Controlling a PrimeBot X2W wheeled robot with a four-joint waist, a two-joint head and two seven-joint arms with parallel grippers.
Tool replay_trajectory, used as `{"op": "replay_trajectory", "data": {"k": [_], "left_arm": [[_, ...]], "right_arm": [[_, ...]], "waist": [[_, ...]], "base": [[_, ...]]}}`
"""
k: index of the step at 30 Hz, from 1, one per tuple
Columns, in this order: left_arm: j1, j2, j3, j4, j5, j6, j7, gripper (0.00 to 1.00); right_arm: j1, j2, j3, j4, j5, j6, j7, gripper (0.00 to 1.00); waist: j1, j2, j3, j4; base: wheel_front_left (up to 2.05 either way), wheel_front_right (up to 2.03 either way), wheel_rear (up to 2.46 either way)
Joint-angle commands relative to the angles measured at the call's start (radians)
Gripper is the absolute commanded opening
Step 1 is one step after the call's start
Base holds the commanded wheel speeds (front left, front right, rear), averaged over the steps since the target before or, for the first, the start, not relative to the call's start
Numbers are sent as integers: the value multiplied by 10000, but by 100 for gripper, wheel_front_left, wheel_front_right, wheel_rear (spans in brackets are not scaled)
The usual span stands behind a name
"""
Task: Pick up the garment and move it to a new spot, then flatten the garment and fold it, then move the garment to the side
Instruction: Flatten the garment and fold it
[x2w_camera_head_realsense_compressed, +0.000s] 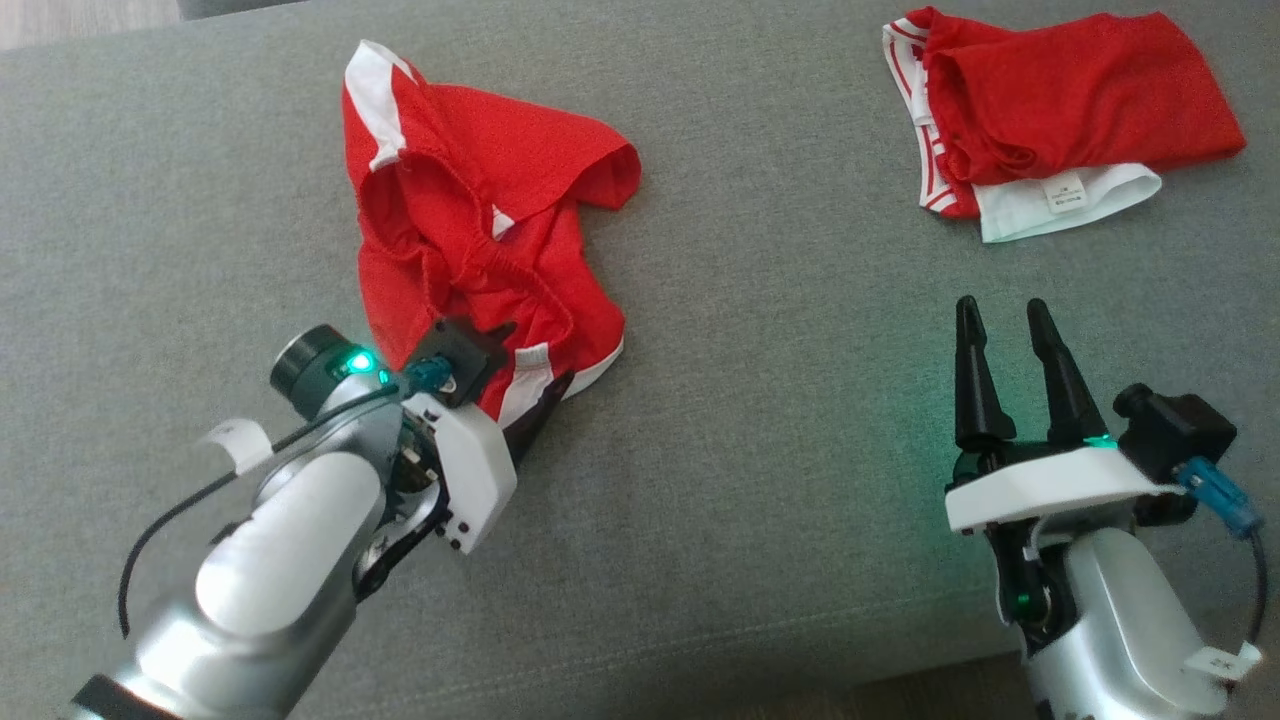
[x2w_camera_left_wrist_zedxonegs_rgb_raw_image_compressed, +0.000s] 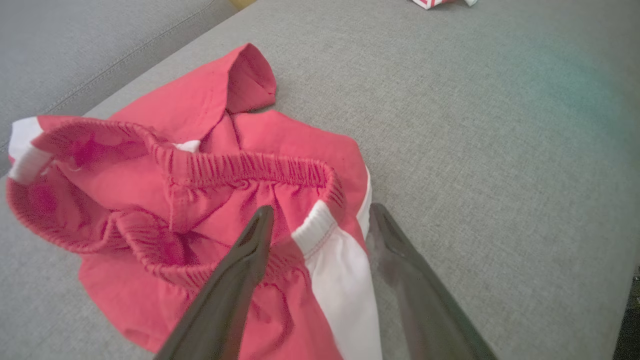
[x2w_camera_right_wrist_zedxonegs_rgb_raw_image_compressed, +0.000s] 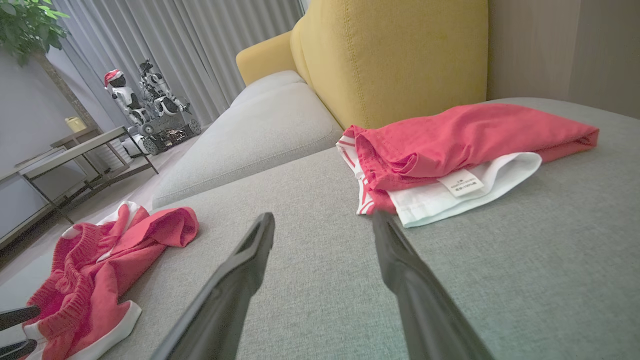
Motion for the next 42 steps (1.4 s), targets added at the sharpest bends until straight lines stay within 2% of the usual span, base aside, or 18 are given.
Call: {"op": "replay_trajectory", "data": {"k": [1, 9, 10, 11, 14, 18, 27, 31, 35, 42], "left_arm": [[-624, 315, 305, -232, -62, 13, 28, 100], [-1138, 454, -460, 49, -261, 12, 263, 99], [-1206, 472, -585, 97, -348, 12, 346, 40], [-1281, 497, -711, 127, -420, 12, 402, 0], [-1447, 491, -619, 229, -596, 86, 239, 0], [-1619, 206, -176, 219, -740, 503, -596, 0], [-2919, -1222, 974, 247, -1137, 1092, -2976, 0], [-3454, -1638, 1908, -42, -1340, 1325, -3404, 0], [-3267, -1605, 2299, -319, -1339, 1241, -3441, 0], [-1186, -727, 2056, -559, -1109, 705, -3448, 0]], "right_arm": [[-414, 12, 258, -238, 70, 65, -162, 100], [-561, 13, 325, -113, 99, 65, -240, 100], [-580, 13, 335, -97, 106, 65, -246, 100], [-594, 13, 345, -78, 113, 65, -252, 100], [-606, 13, 354, -21, 147, 65, -268, 100], [-570, 13, 320, 57, 162, 65, -285, 100], [-821, 13, 456, 263, 318, 65, -305, 100], [-782, 13, 368, 318, 473, 65, -310, 100], [-668, 13, 228, 315, 461, 65, -311, 100], [-575, 13, 31, 192, 314, 65, -312, 100]], "waist": [[0, 0, -1, -23], [0, 0, 117, -95], [0, 0, 129, -103], [0, 0, 136, -109], [0, 0, 127, -105], [0, 0, 24, -15], [0, 0, -291, -152], [0, 0, -557, -122], [0, 0, -659, 31], [0, 0, -544, 536]], "base": [[0, 0, 0], [0, 0, 0], [0, 0, 0], [0, 0, 0], [0, 0, 0], [0, 0, 0], [0, 0, 0], [0, 0, 0], [0, 0, 0], [0, 0, 0]]}}
